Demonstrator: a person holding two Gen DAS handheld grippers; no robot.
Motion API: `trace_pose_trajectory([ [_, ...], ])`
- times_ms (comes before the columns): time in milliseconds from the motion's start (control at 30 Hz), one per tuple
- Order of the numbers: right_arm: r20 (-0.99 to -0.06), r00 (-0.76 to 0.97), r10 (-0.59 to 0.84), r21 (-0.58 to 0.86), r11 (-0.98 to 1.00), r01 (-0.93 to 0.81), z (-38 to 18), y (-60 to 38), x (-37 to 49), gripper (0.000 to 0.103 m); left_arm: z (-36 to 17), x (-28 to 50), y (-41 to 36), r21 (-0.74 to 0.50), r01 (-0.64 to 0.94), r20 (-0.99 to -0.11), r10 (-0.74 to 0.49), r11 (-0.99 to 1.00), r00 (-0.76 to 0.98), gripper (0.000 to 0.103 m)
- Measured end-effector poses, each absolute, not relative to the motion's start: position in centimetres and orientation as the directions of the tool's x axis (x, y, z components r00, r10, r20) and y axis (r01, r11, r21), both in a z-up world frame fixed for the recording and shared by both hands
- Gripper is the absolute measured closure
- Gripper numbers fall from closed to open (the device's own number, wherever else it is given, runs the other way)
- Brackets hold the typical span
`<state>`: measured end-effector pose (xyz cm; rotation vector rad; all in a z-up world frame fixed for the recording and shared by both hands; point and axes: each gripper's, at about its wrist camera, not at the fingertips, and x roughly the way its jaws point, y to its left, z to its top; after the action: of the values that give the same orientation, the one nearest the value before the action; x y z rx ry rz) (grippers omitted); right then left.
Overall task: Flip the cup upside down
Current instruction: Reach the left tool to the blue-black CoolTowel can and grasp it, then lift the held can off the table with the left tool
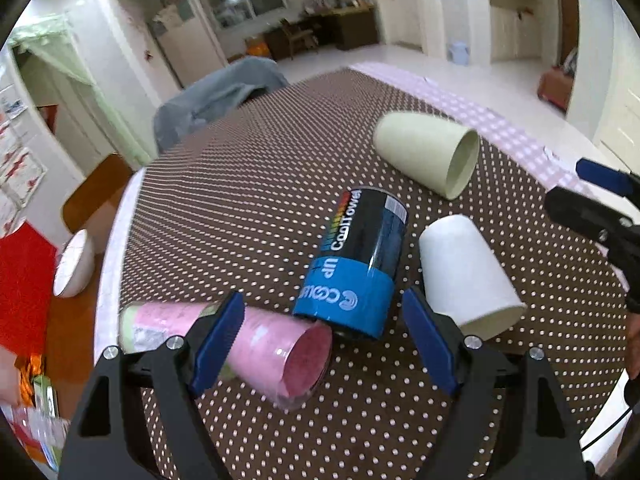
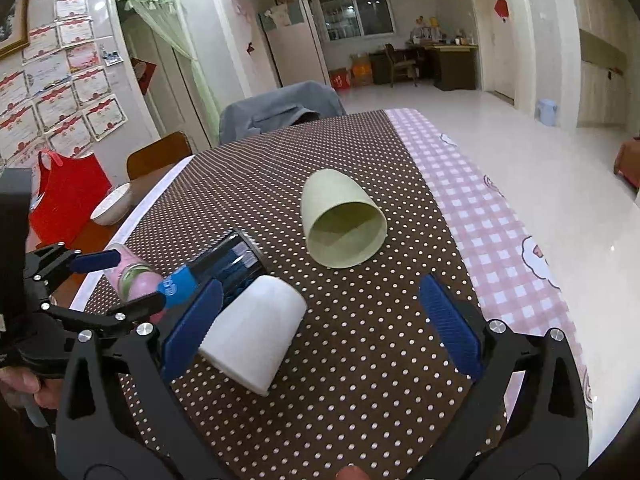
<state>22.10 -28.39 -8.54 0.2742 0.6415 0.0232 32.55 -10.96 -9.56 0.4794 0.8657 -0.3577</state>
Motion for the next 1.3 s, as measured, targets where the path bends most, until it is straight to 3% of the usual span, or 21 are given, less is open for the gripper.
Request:
trace_pose_trajectory([
  [233,-0.603,0.79,0.108,0.285,0.955,0.087,-9.7,-29.3,23.5,0.006,-12.3,36.9,-12.0,0.167,0.556,-0.884,-0.126,0.814,0.45,0.023],
  [533,-0.611,0.783,0.116,0.309,0.946,0.101,-10.6,-29.8,24.3,0.006,-14.7,39.9,-13.8,0.067,0.604,-0.934,-0.162,0.794,0.318,0.024],
  [600,-0.61,0.784,0.116,0.313,0.944,0.104,-10.7,-29.8,24.2,0.006,-15.2,40.5,-13.7,0.027,0.606,-0.944,-0.179,0.795,0.278,0.032],
  [800,-0.603,0.79,0.111,0.323,0.939,0.114,-10.5,-30.1,23.3,0.006,-15.3,41.1,-13.0,0.016,0.576,-0.936,-0.19,0.817,0.296,0.033],
  [1300,-0.551,0.829,0.093,0.305,0.947,0.096,-7.9,-29.2,19.3,0.006,-9.2,37.0,-10.1,-0.043,0.513,-0.867,-0.286,0.858,0.407,0.037],
])
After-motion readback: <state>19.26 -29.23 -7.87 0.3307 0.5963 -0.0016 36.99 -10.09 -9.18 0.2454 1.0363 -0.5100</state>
